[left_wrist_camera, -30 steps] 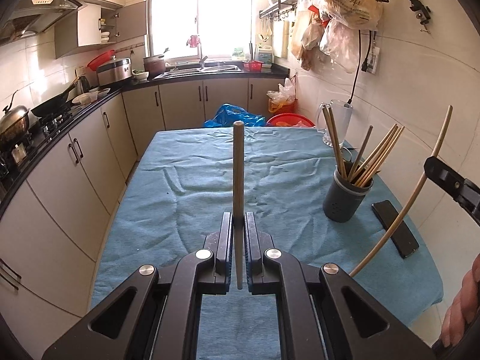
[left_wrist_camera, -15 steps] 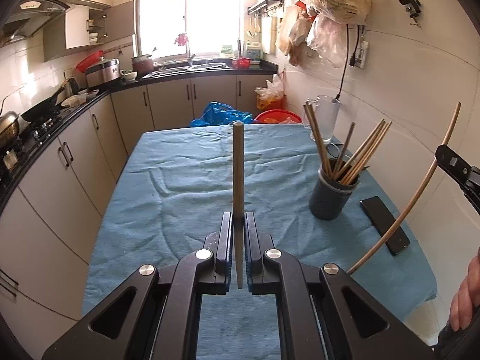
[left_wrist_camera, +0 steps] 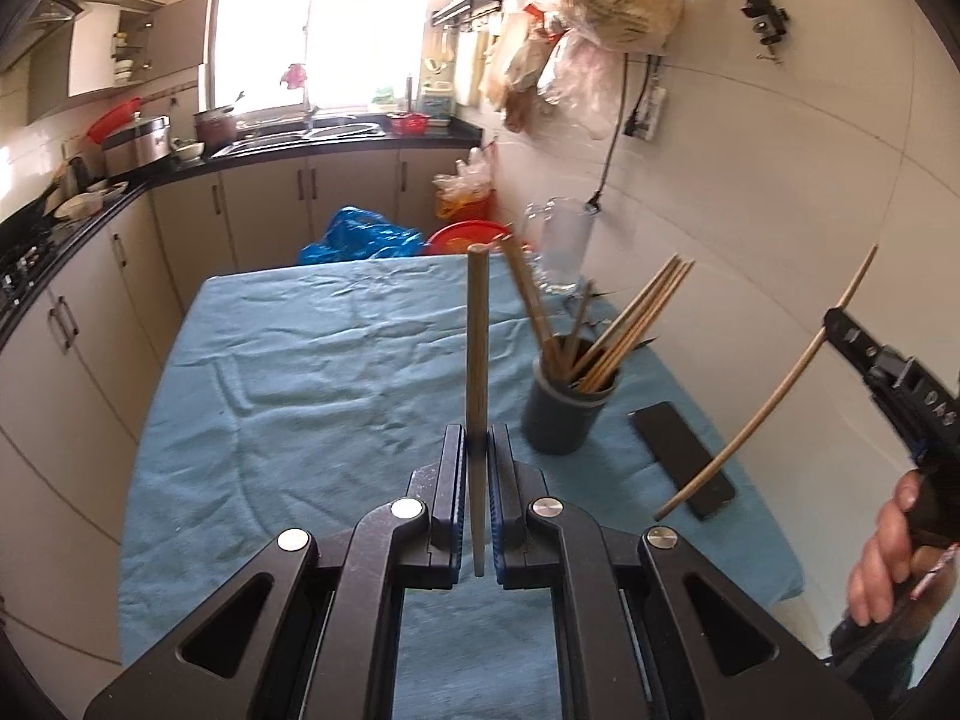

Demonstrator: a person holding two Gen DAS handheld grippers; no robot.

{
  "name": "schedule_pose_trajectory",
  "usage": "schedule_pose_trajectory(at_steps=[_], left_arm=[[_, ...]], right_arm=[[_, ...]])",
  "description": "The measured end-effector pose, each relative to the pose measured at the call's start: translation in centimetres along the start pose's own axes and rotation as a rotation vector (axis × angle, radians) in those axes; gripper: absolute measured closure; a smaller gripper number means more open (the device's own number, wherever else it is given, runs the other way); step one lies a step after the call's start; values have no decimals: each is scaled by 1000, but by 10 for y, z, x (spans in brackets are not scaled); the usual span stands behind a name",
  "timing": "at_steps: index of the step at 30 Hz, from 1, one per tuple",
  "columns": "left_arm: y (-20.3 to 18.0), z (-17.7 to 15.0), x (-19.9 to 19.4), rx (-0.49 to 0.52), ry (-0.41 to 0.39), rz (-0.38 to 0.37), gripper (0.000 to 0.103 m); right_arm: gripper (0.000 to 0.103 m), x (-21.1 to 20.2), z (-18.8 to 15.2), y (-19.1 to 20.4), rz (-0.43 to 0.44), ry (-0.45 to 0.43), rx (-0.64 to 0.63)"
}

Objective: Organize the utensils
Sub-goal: 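Carry the upright chopstick over the grey cup with the left tool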

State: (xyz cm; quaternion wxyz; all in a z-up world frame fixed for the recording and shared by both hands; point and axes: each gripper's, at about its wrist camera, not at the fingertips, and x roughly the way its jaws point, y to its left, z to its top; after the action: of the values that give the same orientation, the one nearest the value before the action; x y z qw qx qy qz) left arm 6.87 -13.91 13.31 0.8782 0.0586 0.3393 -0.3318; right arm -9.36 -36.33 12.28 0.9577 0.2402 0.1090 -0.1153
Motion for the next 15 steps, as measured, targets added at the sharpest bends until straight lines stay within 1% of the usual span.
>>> schedule_pose_trajectory(at_steps=[8, 15], left_arm=[[-33, 22, -13, 53, -35, -80, 96], [-66, 46, -15, 101, -71, -120, 96]], right_arm=[[95, -6, 13, -22, -27, -28, 43], [95, 0, 21, -26, -29, -33, 39]])
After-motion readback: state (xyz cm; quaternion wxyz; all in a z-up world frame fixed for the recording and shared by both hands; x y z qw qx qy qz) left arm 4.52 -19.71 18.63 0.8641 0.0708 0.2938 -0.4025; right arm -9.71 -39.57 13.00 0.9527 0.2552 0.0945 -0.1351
